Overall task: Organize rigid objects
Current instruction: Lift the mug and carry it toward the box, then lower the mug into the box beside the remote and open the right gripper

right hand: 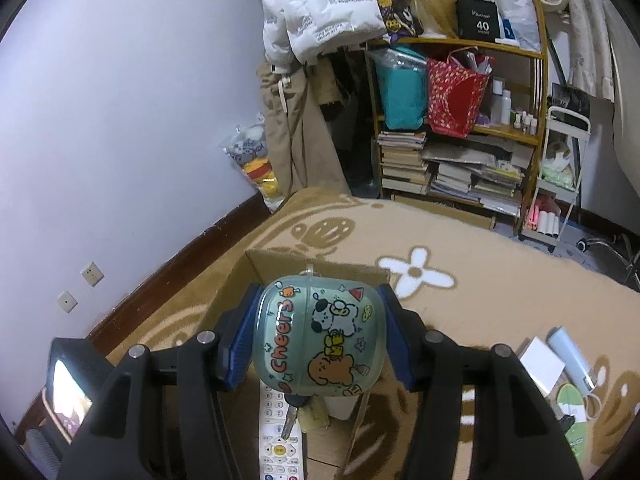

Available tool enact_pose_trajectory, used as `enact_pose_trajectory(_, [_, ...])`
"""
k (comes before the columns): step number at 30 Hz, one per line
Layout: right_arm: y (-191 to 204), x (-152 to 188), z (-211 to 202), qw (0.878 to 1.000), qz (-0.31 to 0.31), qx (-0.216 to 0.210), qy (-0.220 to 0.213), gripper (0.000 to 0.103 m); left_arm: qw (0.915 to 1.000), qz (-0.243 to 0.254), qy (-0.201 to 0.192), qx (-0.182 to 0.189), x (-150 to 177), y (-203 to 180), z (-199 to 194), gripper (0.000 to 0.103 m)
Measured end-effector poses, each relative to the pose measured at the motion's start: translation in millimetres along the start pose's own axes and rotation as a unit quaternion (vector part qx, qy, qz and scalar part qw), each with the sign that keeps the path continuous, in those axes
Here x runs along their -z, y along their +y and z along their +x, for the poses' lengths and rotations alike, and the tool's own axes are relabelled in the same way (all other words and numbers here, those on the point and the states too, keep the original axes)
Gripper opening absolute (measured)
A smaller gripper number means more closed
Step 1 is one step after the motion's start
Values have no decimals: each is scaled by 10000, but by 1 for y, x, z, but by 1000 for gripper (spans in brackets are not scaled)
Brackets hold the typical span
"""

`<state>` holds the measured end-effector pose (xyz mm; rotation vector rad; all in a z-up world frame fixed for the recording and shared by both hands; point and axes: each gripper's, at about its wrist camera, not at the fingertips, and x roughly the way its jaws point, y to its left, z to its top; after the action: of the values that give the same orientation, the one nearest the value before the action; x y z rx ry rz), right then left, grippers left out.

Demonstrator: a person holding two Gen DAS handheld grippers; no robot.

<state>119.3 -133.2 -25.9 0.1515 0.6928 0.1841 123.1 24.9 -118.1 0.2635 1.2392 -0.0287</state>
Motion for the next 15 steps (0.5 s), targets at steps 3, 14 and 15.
enact_pose_trajectory(3, [-1,6,7,9999,-32,25,138,60,10000,-6,3,8,0,0,0,13])
enact_pose_trajectory(14, [-1,16,16,9993,-126,58,342,60,10000,-17,6,27,-1,0,1,13])
enact_pose_trajectory(15, [0,17,17,9993,-131,61,359,60,10000,-19,5,30,-1,0,1,13])
